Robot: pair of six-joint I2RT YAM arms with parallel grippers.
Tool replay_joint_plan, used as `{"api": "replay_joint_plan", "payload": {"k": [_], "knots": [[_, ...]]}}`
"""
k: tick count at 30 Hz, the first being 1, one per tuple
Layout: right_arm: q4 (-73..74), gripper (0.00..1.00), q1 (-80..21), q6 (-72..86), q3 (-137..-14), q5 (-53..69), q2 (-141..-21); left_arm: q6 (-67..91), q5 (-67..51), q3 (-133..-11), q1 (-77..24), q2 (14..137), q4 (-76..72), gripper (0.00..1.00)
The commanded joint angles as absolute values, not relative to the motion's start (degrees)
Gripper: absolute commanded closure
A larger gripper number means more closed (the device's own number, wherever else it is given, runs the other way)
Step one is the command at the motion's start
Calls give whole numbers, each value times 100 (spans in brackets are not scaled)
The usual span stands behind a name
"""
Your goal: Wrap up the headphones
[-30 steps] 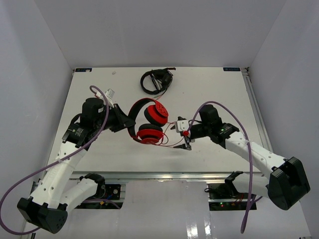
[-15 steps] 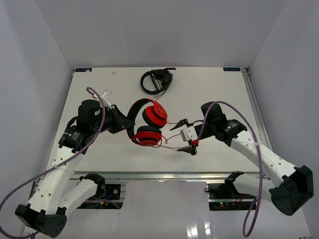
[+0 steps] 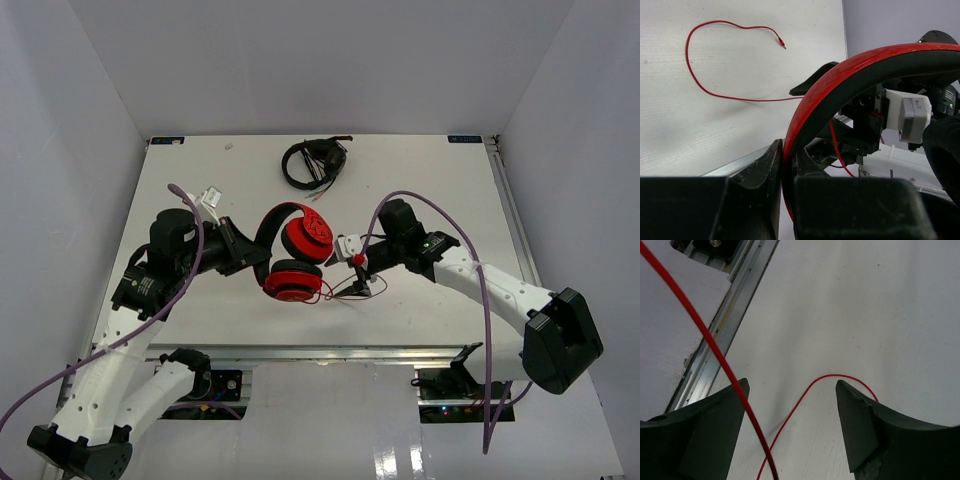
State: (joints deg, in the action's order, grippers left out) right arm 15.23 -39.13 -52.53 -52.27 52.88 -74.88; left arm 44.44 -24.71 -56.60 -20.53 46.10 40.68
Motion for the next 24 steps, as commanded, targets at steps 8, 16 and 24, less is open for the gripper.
{"api": "replay_joint_plan", "payload": {"k": [8, 16, 24], "knots": [[818, 92, -3327, -4002, -5121, 4862, -6574, 4594, -2546, -5707, -2065, 4339, 3864, 100], [1123, 92, -1960, -3216, -5483, 5141, -5968, 4121, -2329, -5236, -2065, 4422, 3742, 100], [474, 92, -1692, -1628, -5690, 4985, -5968, 3764, -2250, -5105, -2065, 4600, 3696, 100]]}}
